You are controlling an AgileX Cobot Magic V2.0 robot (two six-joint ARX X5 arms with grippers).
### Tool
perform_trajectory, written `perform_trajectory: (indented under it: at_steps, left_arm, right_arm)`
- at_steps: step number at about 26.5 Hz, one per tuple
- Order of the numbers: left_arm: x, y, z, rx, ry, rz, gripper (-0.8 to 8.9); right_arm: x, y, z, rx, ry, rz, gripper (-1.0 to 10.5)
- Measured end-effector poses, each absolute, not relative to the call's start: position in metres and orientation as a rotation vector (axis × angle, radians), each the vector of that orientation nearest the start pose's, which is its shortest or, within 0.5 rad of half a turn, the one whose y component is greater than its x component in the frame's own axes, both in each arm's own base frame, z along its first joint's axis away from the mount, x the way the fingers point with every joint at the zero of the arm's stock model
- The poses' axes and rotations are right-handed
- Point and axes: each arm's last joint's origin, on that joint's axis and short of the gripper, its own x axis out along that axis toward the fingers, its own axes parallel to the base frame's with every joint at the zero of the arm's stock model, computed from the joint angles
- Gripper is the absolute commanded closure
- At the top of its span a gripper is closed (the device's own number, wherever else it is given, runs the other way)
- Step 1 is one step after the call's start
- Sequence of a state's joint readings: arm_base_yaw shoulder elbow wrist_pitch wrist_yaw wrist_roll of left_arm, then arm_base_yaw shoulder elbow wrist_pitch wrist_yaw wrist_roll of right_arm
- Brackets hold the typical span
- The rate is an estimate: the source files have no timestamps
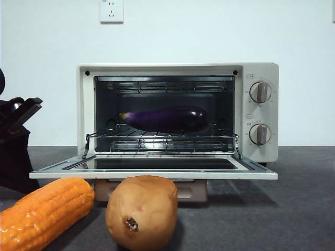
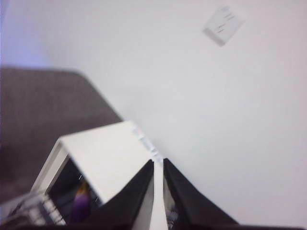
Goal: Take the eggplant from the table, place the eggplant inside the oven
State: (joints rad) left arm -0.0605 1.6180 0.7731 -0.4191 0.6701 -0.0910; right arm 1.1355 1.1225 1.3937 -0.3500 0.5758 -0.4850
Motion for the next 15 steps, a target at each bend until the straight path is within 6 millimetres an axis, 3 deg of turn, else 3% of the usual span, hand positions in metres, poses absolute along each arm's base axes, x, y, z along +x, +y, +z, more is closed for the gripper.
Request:
perform_trajectory:
  at_steps: [7, 15]
  left_arm:
    - [0.266, -0.041, 0.126, -0.513, 1.294, -0.683, 8.10]
    - [0.267, -0.038, 0.125, -0.595, 1.253, -0.822, 8.10]
  right_arm:
    - [0.082, 0.142, 0.482, -0.393, -0.169, 0.548, 9.2]
    - [0.065, 0.105, 0.489, -0.330, -0.181, 0.544, 9.2]
